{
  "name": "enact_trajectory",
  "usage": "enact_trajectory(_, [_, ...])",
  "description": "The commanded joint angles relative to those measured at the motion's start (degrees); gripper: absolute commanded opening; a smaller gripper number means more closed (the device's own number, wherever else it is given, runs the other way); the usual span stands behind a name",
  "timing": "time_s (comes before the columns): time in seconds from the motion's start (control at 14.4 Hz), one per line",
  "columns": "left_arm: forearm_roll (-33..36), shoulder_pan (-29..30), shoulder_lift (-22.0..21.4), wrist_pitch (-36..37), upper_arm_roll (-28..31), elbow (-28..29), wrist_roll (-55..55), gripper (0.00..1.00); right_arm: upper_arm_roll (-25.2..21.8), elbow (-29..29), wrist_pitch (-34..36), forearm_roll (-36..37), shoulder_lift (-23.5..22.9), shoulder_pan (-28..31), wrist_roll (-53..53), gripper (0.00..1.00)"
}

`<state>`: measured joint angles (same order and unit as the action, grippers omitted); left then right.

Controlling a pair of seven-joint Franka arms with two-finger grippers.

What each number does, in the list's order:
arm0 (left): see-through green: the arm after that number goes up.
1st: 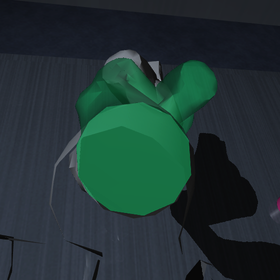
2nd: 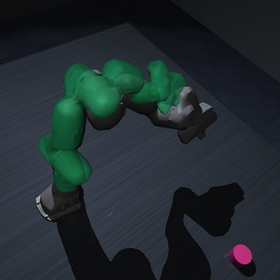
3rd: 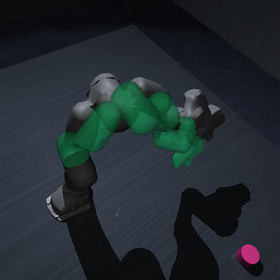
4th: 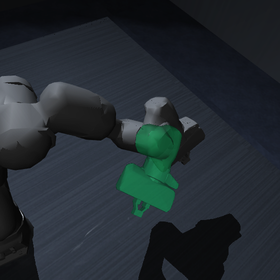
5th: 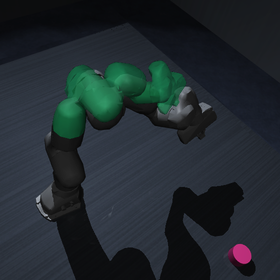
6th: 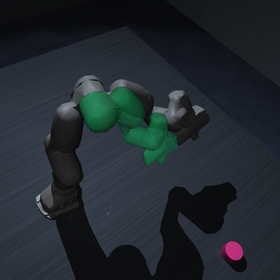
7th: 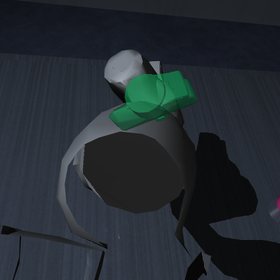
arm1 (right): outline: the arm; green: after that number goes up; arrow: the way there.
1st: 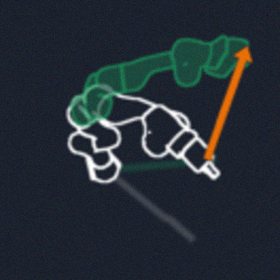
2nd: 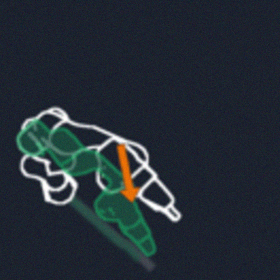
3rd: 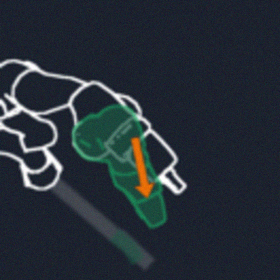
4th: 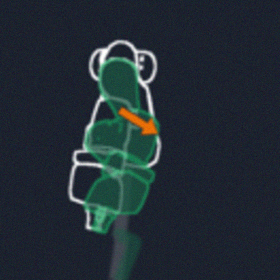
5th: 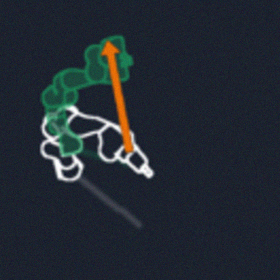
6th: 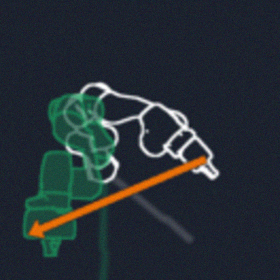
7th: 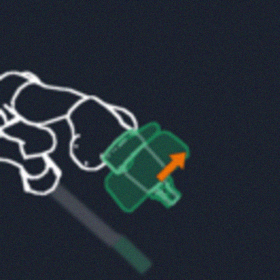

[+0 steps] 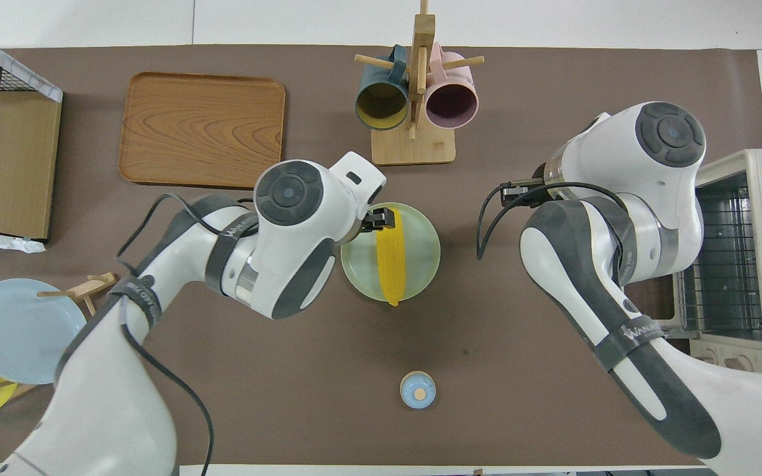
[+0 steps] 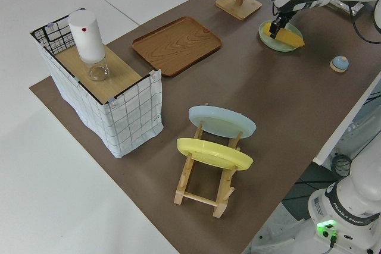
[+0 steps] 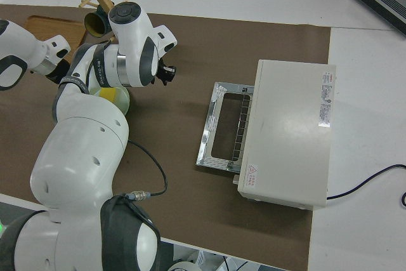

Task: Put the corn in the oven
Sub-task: 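Carry the corn with the left gripper toward the right gripper over the plate, then grasp the corn with the right gripper while the left gripper releases and withdraws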

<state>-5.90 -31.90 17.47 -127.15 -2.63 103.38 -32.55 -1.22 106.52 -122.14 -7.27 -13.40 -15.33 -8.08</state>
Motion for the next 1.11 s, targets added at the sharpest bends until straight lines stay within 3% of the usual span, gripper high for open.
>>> enact_trajectory(0.0, [-0.1, 5.9, -5.5, 8.1, 0.0, -1.2, 3.2, 1.00, -0.4, -10.7, 6.4, 1.0, -4.5, -5.8, -8.2, 0.83])
enact_trajectory(0.07, [1.4, 8.7, -6.0, 11.6, 0.0, -3.5, 4.9, 1.00, -0.4, -15.4, 8.6, 3.6, -7.3, -9.4, -13.8, 1.00])
enact_trajectory(0.21, [2.8, 14.9, -6.0, 19.2, -0.2, -9.3, 8.6, 1.00, -0.4, -25.8, 13.6, 7.4, -15.5, -15.7, -24.3, 1.00])
enact_trajectory(0.35, [2.8, 19.7, -6.0, 26.1, 0.0, -13.7, 18.7, 1.00, -0.4, -33.8, 13.3, 7.7, -22.0, -20.4, -32.7, 1.00])
enact_trajectory(0.49, [3.1, 24.4, -7.0, 31.8, -0.1, -16.7, 26.0, 1.00, -0.4, -31.7, 5.8, 7.4, -22.4, -23.9, -36.6, 1.00])
enact_trajectory(0.69, [4.0, 27.3, -10.8, 36.2, 0.1, -17.2, 29.7, 1.00, -0.1, -21.0, -2.7, 7.4, -19.5, -24.7, -36.5, 1.00])
enact_trajectory(0.9, [6.3, 27.5, -14.9, 40.9, 0.0, -17.2, 28.8, 1.00, 0.0, -14.5, -7.2, 7.4, -17.4, -25.0, -36.0, 0.74])
enact_trajectory(1.04, [5.5, 27.6, -15.4, 45.0, 0.4, -17.3, 27.0, 1.00, 0.1, -13.1, -8.3, 7.4, -16.9, -25.0, -35.8, 0.56])
